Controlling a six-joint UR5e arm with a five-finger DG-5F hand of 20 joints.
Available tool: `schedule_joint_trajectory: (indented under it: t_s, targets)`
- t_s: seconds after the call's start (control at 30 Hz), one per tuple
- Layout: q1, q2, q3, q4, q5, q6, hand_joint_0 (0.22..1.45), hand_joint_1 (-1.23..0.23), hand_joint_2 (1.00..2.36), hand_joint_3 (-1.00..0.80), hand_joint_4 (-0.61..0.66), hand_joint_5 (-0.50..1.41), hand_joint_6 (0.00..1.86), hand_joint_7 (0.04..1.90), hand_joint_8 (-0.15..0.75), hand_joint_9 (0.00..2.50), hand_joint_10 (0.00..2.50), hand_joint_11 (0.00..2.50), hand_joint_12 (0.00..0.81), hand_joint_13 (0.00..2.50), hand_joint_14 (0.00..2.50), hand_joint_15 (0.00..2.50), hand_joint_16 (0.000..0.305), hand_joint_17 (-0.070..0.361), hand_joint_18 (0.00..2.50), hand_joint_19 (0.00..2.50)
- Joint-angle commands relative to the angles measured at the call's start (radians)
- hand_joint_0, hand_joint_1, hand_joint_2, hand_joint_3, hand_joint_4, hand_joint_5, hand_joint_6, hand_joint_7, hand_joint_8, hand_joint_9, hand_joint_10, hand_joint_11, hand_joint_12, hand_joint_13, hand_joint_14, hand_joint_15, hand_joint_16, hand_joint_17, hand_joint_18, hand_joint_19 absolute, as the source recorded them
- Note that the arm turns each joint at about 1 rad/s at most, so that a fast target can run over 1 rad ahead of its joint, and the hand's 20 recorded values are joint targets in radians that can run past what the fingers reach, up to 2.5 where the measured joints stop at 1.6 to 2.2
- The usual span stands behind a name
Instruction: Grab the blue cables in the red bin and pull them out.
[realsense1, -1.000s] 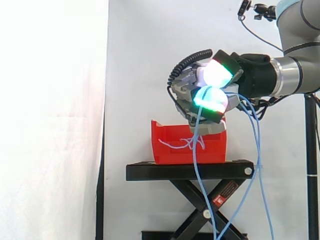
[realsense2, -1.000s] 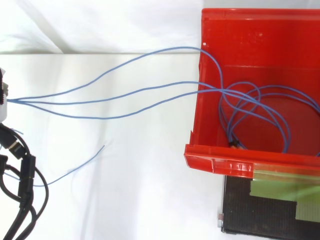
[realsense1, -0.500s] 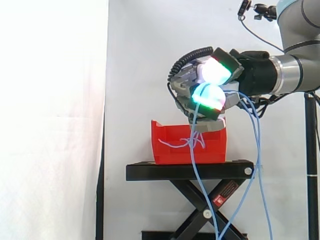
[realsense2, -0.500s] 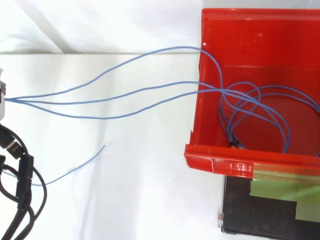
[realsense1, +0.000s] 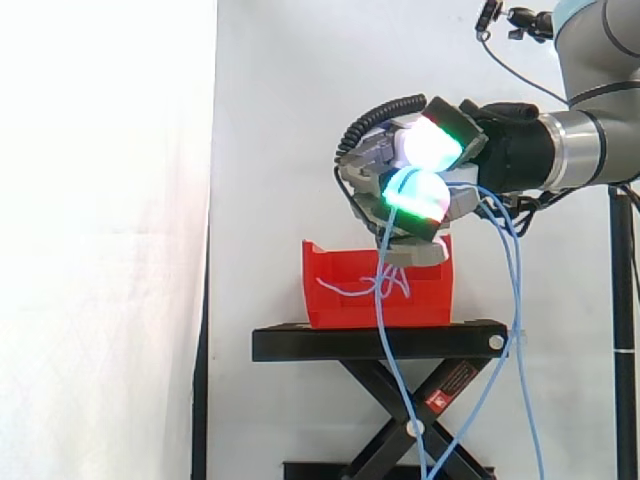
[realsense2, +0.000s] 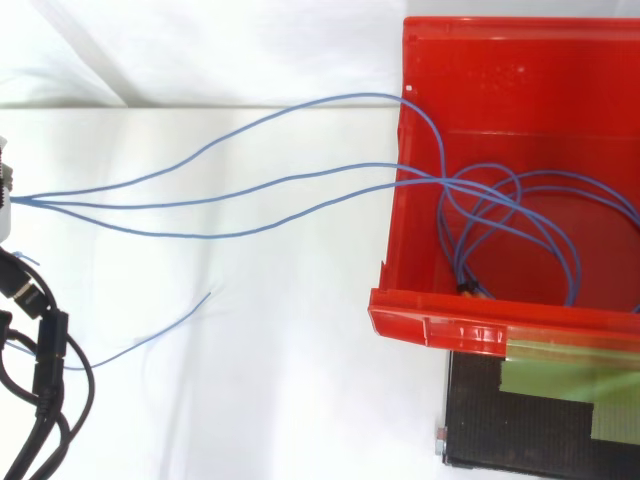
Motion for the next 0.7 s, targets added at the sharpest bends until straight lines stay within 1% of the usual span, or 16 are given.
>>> schedule_joint_trajectory:
  t_s: [0.0,0.2,0.27,0.3,0.37,0.4,0.43,0.57,0.6,0.67]
  targets:
    - [0.000,0.000,-0.014,0.003,-0.002,-0.001,1.10,-1.01,1.01,-0.59,0.08,0.48,1.58,0.09,0.346,0.70,0.98,1.10,0.347,1.10,2.50,0.17,0.040,0.089,1.13,1.09]
    - [0.000,0.001,-0.042,0.028,-0.002,0.001,1.10,-1.01,1.01,-0.58,0.10,0.47,1.59,0.09,0.346,0.70,0.98,1.11,0.352,1.11,2.50,0.18,0.039,0.088,1.13,1.10]
    - [0.000,0.000,-0.062,0.057,-0.003,0.001,1.10,-1.01,1.01,-0.59,0.09,0.47,1.60,0.08,0.346,0.70,0.98,1.10,0.345,1.10,2.50,0.19,0.040,0.089,1.13,1.09]
    - [0.000,0.000,-0.081,0.097,-0.003,0.002,1.10,-1.01,1.01,-0.59,0.10,0.47,1.60,0.09,0.346,0.70,0.98,1.09,0.345,1.11,2.50,0.17,0.039,0.089,1.13,1.10]
    - [0.000,0.000,-0.088,0.117,-0.003,0.009,1.10,-1.01,1.01,-0.59,0.10,0.47,1.60,0.09,0.340,0.70,0.98,1.10,0.345,1.11,2.50,0.17,0.039,0.088,1.14,1.11]
    - [0.000,0.000,-0.088,0.117,-0.003,0.009,1.10,-1.00,1.01,-0.59,0.10,0.47,1.60,0.08,0.347,0.70,0.99,1.11,0.351,1.11,2.50,0.18,0.039,0.088,1.14,1.11]
    - [0.000,0.000,-0.088,0.126,-0.003,0.021,1.10,-1.00,1.01,-0.59,0.10,0.47,1.60,0.08,0.348,0.70,0.98,1.10,0.353,1.11,2.50,0.19,0.040,0.089,1.14,1.12]
    - [0.000,0.000,-0.088,0.126,-0.003,0.042,1.10,-1.00,1.01,-0.59,0.11,0.47,1.60,0.08,0.347,0.70,0.98,1.10,0.352,1.10,2.50,0.19,0.039,0.087,1.14,1.11]
    - [0.000,0.000,-0.088,0.126,-0.005,0.053,1.10,-1.00,1.01,-0.59,0.10,0.47,1.60,0.08,0.346,0.70,0.99,1.09,0.343,1.10,2.50,0.18,0.039,0.088,1.14,1.11]
    - [-0.002,0.000,-0.088,0.128,-0.005,0.079,1.10,-1.00,1.01,-0.59,0.11,0.47,1.60,0.08,0.345,0.70,0.99,1.10,0.352,1.10,2.50,0.19,0.039,0.087,1.14,1.10]
